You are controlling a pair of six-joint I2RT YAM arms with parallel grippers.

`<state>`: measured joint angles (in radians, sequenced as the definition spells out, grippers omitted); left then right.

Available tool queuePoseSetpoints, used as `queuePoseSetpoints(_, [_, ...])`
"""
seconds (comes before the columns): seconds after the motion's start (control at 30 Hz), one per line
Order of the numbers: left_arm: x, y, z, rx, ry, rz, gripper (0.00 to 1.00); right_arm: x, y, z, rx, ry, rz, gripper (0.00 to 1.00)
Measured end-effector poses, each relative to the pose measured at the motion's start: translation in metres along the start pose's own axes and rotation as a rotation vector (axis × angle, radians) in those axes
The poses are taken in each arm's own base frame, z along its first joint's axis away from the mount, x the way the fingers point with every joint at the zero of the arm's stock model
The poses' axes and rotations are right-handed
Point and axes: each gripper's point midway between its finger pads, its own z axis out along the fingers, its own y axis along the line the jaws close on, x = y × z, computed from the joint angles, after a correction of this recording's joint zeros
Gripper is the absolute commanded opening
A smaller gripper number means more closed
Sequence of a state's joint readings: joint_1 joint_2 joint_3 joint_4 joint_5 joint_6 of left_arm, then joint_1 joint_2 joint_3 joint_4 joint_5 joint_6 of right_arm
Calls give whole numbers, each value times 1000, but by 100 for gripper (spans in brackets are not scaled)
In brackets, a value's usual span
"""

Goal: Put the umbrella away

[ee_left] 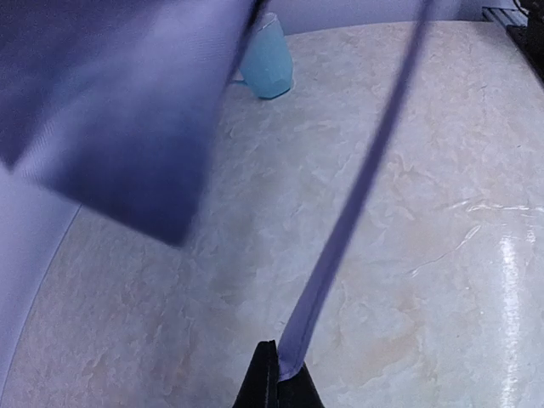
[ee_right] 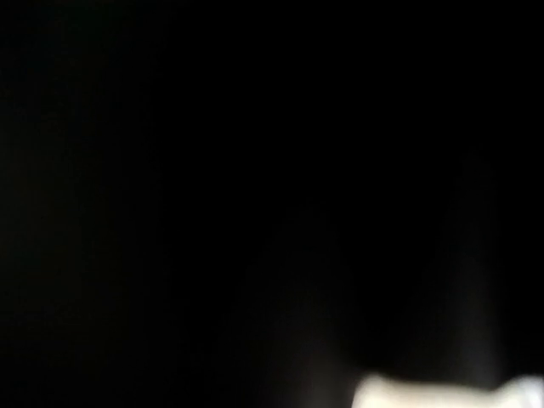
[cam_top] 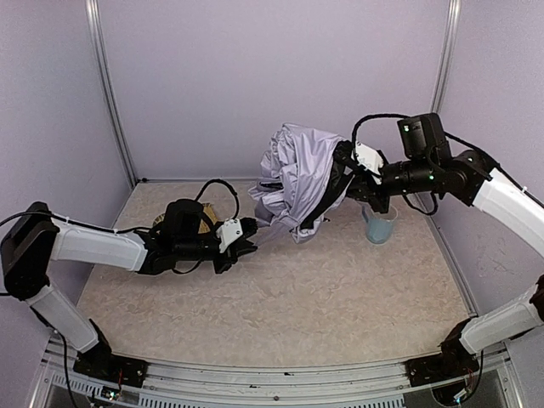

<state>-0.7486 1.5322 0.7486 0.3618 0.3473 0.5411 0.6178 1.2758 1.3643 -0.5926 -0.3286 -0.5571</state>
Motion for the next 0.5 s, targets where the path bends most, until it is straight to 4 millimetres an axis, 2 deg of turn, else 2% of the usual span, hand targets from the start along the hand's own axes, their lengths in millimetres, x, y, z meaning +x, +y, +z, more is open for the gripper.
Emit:
queuePoseSetpoints(0.13, [19,20,17,-23,47,-10,0,-2,47,15,-149,23,-34,0])
queuePoseSetpoints(0.23, [24,42,17,-66,42,-10,0,-3,85,25,-261,30,-49,0])
queuePoseSetpoints(0.3, [28,57,16,-91,34,-10,0,3,118,32,-346,42,-59,0])
queuePoseSetpoints(0.4, [34,69,22,-97,30,-4,0,25,171,45,-477,100,-71,0])
queuePoseSetpoints(0.43, [35,70,25,-88,29,-2,0,39,193,52,-529,143,-71,0])
queuePoseSetpoints(0.5, [38,67,33,-64,26,3,0,64,218,65,-585,222,-65,0])
